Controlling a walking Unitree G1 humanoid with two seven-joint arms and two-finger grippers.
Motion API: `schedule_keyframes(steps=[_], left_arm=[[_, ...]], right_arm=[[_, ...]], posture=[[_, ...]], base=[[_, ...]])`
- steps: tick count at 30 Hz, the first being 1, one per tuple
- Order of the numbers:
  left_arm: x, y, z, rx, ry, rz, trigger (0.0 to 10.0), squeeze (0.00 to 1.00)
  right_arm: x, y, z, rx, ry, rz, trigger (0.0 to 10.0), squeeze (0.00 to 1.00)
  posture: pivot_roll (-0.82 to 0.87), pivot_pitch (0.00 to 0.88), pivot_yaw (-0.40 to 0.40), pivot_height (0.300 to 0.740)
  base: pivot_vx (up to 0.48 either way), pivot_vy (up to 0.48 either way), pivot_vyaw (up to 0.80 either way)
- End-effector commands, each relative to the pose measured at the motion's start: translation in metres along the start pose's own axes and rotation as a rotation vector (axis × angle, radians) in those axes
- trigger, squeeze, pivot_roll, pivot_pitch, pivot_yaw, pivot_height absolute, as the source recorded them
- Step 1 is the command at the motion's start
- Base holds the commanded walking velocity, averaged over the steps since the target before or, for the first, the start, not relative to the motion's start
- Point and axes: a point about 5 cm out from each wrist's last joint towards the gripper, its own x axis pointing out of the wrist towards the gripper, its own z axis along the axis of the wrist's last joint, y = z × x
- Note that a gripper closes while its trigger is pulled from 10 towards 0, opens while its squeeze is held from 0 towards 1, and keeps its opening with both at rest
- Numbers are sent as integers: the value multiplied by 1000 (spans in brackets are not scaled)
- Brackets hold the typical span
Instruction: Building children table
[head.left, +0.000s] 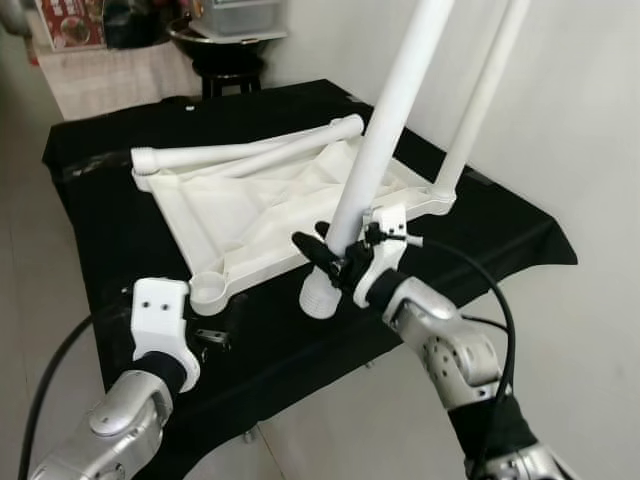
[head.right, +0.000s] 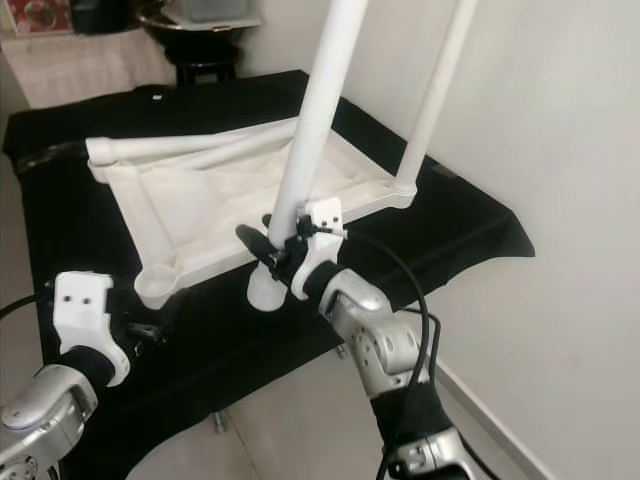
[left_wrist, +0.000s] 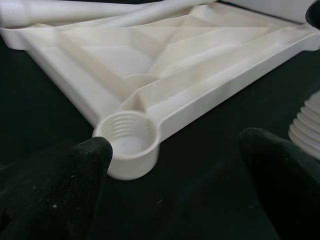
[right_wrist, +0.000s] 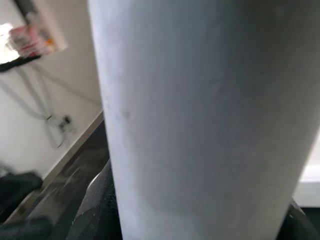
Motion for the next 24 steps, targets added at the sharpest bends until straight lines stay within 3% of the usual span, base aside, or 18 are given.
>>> schedule_keyframes(steps=[1,8,15,24], left_arm=[[-5,-3,-6,58,-5,39,10000,0],[-15,-9,-15,213,-24,108,10000,0],[2,-8,-25,163,-27,52,10000,0],[6,-12,-27,133,-25,-18,10000,0]], right_arm=[[-4,9,0,-23,-23,49,10000,0],[-15,15,-22,-14,-12,27,10000,0],[-9,13,-27,-9,-17,1,10000,0],[-8,12,-25,15,-51,0,10000,0]], posture=[[7,131,-66,740],[13,120,-60,740],[25,92,-60,740],[27,83,-56,740]], base=[[0,0,800],[0,0,800],[0,0,800],[0,0,800]])
